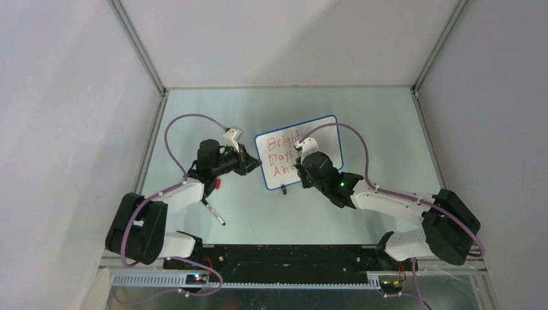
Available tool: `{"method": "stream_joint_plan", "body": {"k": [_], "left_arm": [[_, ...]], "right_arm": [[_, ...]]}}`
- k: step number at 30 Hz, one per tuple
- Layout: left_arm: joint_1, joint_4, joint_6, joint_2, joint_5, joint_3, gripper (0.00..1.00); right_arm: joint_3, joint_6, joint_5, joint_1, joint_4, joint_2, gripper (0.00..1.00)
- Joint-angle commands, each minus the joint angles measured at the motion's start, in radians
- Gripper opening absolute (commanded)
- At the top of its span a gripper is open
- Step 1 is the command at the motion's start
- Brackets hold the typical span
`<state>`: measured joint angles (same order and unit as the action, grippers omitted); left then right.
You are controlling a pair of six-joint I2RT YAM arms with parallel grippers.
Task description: Write a sentence on the whiteboard
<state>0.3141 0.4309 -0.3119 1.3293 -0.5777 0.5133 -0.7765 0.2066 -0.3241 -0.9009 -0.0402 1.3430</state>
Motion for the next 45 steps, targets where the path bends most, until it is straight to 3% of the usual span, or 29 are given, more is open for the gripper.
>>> {"method": "stream_joint_plan", "body": {"k": [1, 45], "left_arm": [[0.013, 0.014, 0.033, -0.028, -0.01, 0.043, 0.11], [0.013, 0.012, 0.035, -0.025, -0.007, 0.045, 0.12]], "right_arm": [[-0.04, -0.004, 0.014, 0.004, 0.015, 0.012, 0.0], [-0.03, 0.011, -0.033, 0.014, -0.066, 0.0, 0.0]]}}
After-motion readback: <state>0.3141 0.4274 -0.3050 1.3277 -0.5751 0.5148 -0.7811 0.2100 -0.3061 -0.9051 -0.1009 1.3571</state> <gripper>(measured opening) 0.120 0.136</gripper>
